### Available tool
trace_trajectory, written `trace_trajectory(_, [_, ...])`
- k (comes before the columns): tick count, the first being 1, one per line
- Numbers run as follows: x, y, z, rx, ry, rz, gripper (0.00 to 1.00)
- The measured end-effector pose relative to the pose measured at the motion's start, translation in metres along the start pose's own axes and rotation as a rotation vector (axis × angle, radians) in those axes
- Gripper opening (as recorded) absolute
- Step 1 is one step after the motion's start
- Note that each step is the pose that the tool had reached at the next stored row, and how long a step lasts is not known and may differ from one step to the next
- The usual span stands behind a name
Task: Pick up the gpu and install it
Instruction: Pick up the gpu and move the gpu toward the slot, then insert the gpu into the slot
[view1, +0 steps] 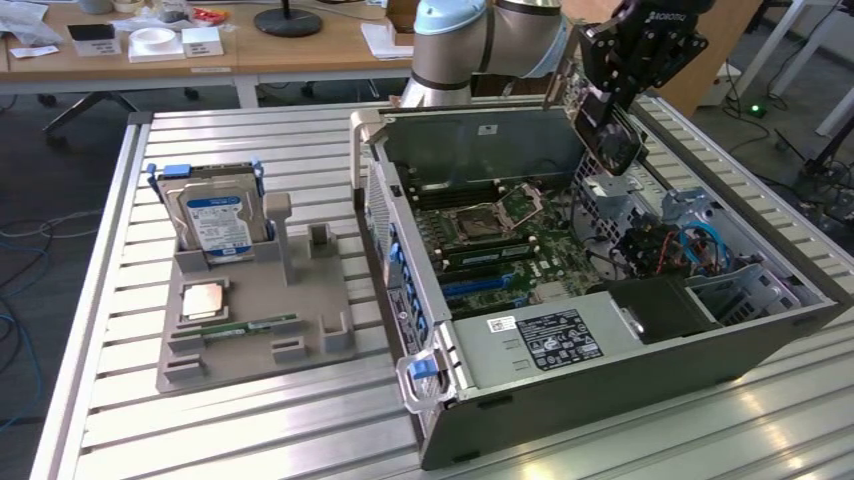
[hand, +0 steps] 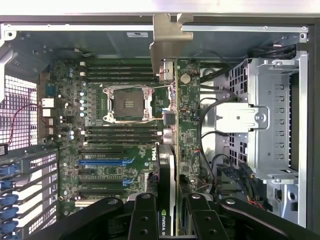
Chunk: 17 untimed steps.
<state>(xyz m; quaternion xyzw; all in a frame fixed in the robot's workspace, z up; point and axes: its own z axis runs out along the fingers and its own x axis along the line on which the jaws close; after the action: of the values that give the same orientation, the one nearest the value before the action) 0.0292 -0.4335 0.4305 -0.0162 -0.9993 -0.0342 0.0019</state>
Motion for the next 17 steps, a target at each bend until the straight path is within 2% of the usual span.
trace_trajectory(17, [0.0004,0.0000,0.0000,0.0000,-0.0007,-0.002,0.26])
